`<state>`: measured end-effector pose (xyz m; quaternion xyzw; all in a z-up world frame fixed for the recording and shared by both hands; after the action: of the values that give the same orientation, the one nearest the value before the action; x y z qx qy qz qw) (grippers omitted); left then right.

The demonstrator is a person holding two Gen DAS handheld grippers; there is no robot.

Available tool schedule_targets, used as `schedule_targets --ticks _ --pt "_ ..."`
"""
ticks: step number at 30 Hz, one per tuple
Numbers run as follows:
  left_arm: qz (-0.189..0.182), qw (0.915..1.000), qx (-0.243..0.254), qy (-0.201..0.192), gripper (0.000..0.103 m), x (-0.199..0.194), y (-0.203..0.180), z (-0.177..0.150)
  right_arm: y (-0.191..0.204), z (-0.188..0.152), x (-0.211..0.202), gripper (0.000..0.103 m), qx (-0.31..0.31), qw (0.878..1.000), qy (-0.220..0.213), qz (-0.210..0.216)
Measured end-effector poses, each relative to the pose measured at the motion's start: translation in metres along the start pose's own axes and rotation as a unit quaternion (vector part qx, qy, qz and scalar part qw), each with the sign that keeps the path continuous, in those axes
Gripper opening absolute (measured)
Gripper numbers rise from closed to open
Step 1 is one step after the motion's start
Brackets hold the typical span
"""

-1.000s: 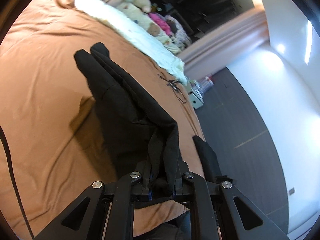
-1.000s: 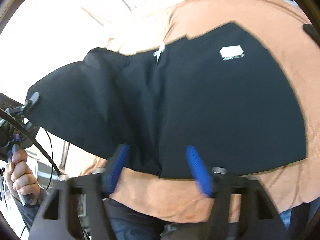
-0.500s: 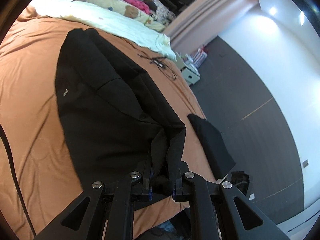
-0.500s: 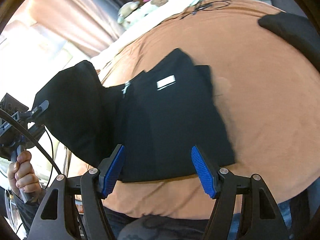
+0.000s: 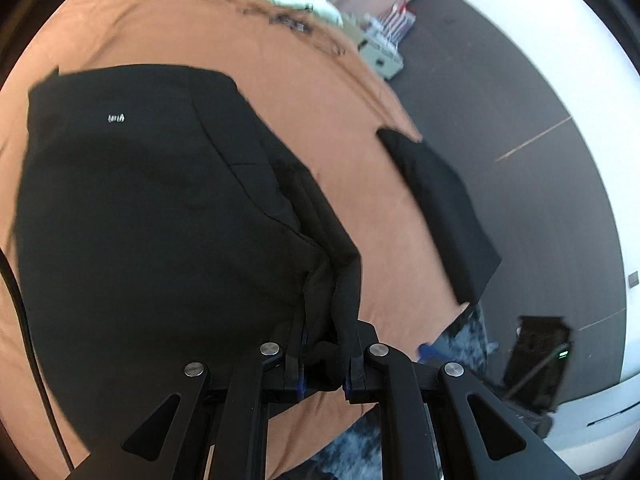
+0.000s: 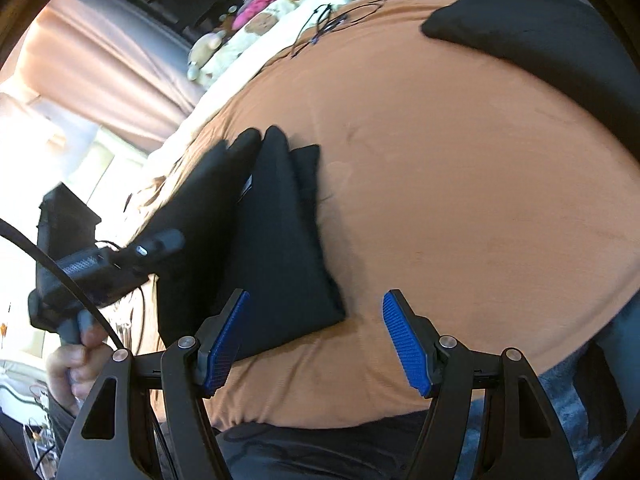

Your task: Fold large clothes

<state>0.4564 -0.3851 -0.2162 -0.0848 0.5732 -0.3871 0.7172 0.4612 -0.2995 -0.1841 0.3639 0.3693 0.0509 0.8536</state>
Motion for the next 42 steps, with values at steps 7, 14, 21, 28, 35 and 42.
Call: schedule_targets --ticks 7,14,21,28,35,42 --pt "0.017 0.9988 0.039 0.023 0.017 0.015 -0.019 -0.021 0.007 0.009 -0.020 0.067 0.018 0.999 -0.001 0.028" --pt "-0.051 0.9971 0.051 0.025 0.080 -0.005 -0.041 -0.033 0.034 0.012 0.004 0.077 -0.007 0.997 0.004 0.071" --pt "-0.022 0.9995 0.017 -0.012 0.082 -0.051 0.001 -0.031 0.056 0.016 0.037 0.077 -0.023 0.994 0.029 0.099" --pt "0.056 0.9968 -0.042 -0.038 0.082 -0.087 0.086 -0.042 0.071 0.028 0.071 0.077 -0.037 0.993 0.051 0.104" --pt "0.110 0.9879 -0.107 -0.028 0.081 -0.093 0.155 -0.067 0.070 0.041 0.093 0.024 -0.060 0.993 0.059 0.082" --pt "0.107 0.9889 -0.103 -0.008 0.079 -0.079 0.151 -0.072 0.051 0.037 0.069 0.009 -0.067 0.993 0.038 0.091"
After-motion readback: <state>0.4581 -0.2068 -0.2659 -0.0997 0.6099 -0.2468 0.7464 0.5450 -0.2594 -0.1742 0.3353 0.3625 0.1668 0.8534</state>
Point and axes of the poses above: each gripper's, at about its wrist camera, not at the fingertips, and x roughly the way its jaws point, y to its left, z to its top, the point moved 9 cm from there along x, roughly the way its jaws point
